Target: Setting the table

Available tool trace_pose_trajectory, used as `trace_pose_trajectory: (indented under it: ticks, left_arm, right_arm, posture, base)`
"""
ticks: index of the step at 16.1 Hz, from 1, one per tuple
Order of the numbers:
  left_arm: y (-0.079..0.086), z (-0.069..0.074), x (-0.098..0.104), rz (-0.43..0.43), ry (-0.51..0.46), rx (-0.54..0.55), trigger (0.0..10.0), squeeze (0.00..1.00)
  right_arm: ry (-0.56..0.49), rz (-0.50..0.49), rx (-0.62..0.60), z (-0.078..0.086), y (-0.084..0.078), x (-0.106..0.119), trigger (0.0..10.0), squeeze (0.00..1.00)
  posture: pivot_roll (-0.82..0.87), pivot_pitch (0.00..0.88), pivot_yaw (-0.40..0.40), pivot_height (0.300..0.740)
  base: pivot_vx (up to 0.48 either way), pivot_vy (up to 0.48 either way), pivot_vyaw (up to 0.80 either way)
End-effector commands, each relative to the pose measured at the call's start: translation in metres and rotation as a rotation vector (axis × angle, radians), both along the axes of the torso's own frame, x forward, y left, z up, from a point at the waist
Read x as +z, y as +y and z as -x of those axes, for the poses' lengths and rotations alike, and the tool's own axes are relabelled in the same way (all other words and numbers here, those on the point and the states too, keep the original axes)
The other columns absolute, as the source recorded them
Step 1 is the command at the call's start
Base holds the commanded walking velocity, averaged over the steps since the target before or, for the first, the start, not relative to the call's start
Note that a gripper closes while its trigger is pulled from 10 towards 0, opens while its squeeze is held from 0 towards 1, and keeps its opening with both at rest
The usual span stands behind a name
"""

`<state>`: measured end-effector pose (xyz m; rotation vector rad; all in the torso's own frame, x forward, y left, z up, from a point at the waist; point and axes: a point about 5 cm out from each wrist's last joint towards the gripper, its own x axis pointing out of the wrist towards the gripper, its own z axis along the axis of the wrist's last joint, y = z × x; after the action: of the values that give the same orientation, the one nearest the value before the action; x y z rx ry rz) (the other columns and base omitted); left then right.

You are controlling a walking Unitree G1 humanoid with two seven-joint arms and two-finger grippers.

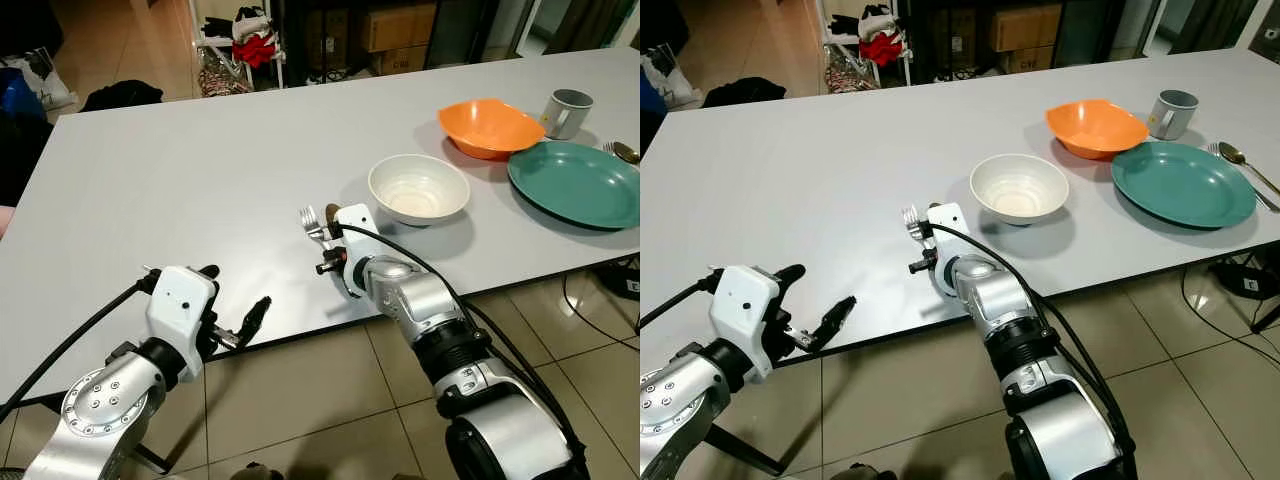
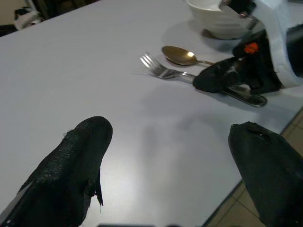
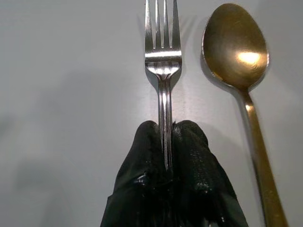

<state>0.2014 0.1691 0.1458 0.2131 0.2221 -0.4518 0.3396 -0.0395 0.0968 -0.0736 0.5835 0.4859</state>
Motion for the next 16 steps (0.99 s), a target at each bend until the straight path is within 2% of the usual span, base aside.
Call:
trace_pose_trajectory:
  ticks: [1,3,4,5,6,10,14,15,16]
  left_arm:
    - [-0.003,0.003,0.001,-0.001,0.007,-0.030,10.0,0.00]
    - [-0.003,0.004,0.001,0.000,0.012,-0.037,10.0,0.00]
    - [-0.003,0.004,0.001,-0.001,0.015,-0.040,10.0,0.00]
    - [-0.003,0.004,0.001,-0.001,0.017,-0.043,10.0,0.00]
    - [-0.003,0.004,0.001,-0.001,0.017,-0.046,10.0,0.00]
    - [-0.001,0.004,0.000,0.004,0.014,-0.044,10.0,0.00]
    - [0.002,0.002,0.005,0.065,-0.015,-0.003,10.0,0.00]
    - [0.004,0.001,0.009,0.119,-0.056,0.066,10.0,0.00]
    - [0.004,-0.001,0.012,0.125,-0.095,0.124,10.0,0.00]
  right_arm:
    - [0.045,-0.020,0.004,0.004,0.004,-0.005,10.0,0.00]
    - [0.064,-0.012,0.003,0.006,0.006,-0.006,10.0,0.00]
    - [0.069,-0.017,-0.006,0.006,0.007,-0.006,10.0,0.21]
    - [0.069,-0.012,-0.015,0.006,0.007,-0.006,10.0,0.76]
    - [0.068,-0.009,-0.031,0.006,0.007,-0.005,10.0,1.00]
    - [0.030,-0.064,-0.059,0.010,0.003,0.016,10.0,1.00]
    - [-0.010,-0.085,-0.067,0.026,-0.010,0.039,10.0,1.00]
    - [-0.110,-0.073,-0.032,0.036,-0.021,0.053,10.0,1.00]
    - [-0.210,-0.086,0.011,0.042,-0.028,0.061,10.0,1.00]
  posture:
    - [-0.02,0.038,0.049,0.740]
    - [-0.02,0.038,0.049,0.740]
    - [-0.02,0.032,0.051,0.740]
    - [-0.02,0.030,0.050,0.740]
    - [-0.02,0.030,0.050,0.740]
    - [-0.02,0.006,0.050,0.740]
    - [-0.03,0.000,0.063,0.740]
    - [-0.04,0.000,0.072,0.740]
    - [-0.04,0.000,0.077,0.740]
  base:
    - [0.000,0.000,0.00]
    - [0.000,0.000,0.00]
    - [0.000,0.000,0.00]
    - [0.000,0.000,0.00]
    - [0.000,0.000,0.00]
    - [0.000,0.000,0.00]
    - [0.000,0.000,0.00]
    - [0.000,0.000,0.00]
    - [0.000,0.000,0.00]
